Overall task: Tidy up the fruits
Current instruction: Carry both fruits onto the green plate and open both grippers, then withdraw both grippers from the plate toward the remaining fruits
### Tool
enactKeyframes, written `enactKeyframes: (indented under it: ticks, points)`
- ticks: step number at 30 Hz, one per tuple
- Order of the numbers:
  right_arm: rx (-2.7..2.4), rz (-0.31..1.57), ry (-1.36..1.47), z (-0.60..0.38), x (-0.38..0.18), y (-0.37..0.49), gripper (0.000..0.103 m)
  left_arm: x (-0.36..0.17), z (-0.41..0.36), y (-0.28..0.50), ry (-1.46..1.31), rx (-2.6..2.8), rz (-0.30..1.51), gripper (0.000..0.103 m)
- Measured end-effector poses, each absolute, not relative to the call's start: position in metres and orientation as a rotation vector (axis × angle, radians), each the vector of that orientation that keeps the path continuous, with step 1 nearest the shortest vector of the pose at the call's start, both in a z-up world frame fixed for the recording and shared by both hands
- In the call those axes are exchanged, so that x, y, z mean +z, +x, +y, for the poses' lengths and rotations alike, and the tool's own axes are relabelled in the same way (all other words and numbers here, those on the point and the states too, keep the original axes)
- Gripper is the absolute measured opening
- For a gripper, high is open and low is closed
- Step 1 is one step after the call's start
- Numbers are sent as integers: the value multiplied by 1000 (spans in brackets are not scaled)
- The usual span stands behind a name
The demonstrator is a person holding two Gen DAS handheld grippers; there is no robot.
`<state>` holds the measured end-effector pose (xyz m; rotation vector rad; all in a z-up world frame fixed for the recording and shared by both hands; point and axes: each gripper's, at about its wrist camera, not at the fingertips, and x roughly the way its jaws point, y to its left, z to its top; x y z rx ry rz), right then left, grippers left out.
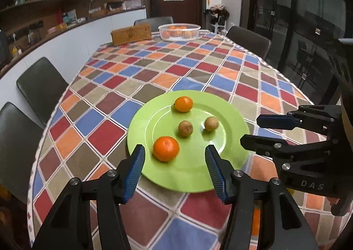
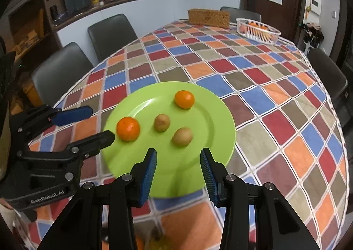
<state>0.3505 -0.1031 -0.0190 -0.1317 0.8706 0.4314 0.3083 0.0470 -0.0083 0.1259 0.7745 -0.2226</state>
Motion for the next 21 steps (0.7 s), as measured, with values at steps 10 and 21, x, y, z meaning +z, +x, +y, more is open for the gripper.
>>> enactKeyframes:
  ticks: [10, 21]
  points:
    - [447, 812, -109, -117, 1, 289, 42, 15, 36, 243, 173, -241, 691, 58]
    - [402, 730, -85, -136, 15, 235, 42, 17, 26, 192, 149, -223, 664, 62]
